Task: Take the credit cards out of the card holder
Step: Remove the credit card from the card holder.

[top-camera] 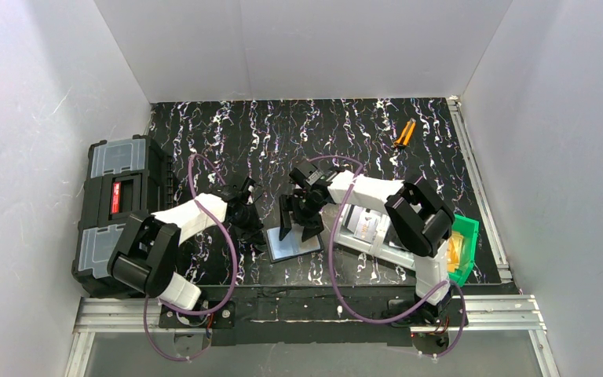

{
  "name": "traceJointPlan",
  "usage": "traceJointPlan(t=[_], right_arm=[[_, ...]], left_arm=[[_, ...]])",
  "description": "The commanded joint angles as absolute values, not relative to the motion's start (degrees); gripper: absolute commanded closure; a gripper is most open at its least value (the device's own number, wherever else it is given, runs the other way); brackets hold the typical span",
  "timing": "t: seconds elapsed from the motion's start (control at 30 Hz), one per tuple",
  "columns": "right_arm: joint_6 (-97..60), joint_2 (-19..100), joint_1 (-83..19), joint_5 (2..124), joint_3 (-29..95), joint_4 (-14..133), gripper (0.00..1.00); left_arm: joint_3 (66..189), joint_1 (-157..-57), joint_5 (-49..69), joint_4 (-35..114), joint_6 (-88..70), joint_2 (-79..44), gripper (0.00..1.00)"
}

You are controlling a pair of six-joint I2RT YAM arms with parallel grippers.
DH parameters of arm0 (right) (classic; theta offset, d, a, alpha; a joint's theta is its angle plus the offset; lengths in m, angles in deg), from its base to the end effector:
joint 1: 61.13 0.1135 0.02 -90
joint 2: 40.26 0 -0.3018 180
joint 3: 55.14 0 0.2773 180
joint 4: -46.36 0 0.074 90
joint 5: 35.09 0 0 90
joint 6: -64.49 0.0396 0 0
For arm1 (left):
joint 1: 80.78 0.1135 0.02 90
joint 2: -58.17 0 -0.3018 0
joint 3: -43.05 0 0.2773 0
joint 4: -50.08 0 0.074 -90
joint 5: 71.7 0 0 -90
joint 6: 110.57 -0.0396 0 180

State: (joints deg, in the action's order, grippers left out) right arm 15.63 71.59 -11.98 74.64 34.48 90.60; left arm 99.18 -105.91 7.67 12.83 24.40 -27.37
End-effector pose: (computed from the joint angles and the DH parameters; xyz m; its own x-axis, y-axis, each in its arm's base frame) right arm 0.2734 0.3366 0.1867 -0.9781 -0.1843 -0.0970 -0.2081 0.8432 0.4958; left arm 0.2530 -0.1267 0.1745 -0.9298 -0.3311 -0.1606 -0.2454 0.8831 -0.3998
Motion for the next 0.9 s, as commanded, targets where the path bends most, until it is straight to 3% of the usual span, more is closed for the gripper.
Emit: traceJointPlan(t=[0.0, 0.23, 0.4, 0.63, 0.87], right_arm=[[16.91, 75.13, -11.73, 79.89, 34.21, 87.36, 0.19], [18.20, 75.96, -12.01, 80.34, 34.81, 86.01, 0.18], [19.30, 73.95, -13.70, 80.18, 32.98, 84.83, 0.23], [16.12, 63.76, -16.86, 74.50, 32.79, 90.03, 0.23], [14.28, 54.21, -22.21, 69.17, 26.23, 91.99, 0.23]], left_arm=[[100.43, -106.61, 7.63, 12.83, 24.07, -28.39, 0.99], [100.88, -107.06, 7.57, 13.09, 24.35, -28.21, 0.99], [101.61, -107.06, 10.21, 9.36, 23.54, -24.10, 0.97], [107.70, -110.08, 15.24, 0.49, 19.21, -17.09, 0.77], [116.02, -121.24, 23.02, -0.44, 22.08, -24.59, 0.64]])
